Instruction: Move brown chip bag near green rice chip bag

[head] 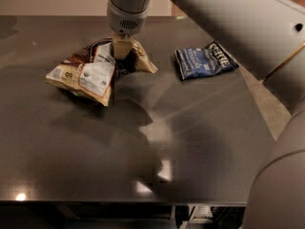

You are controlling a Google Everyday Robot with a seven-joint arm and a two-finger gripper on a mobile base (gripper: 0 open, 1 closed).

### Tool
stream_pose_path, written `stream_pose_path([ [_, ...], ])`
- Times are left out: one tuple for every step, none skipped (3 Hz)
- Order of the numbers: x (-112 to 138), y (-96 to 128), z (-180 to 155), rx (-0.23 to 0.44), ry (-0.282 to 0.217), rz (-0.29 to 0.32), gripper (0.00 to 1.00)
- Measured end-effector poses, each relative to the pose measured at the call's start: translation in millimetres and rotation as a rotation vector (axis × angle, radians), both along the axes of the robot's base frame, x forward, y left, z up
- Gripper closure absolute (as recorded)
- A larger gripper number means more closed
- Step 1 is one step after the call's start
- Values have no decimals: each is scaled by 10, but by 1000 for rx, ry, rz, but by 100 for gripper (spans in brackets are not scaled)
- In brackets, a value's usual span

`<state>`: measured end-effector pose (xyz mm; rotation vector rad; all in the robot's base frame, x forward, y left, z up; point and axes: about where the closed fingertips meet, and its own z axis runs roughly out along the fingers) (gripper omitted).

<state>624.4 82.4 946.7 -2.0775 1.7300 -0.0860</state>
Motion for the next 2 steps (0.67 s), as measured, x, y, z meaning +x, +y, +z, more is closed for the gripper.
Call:
stream_pose_path([
  [96, 13, -27, 12, -15, -6, 13],
  [90, 19, -30, 11, -14, -4, 0],
])
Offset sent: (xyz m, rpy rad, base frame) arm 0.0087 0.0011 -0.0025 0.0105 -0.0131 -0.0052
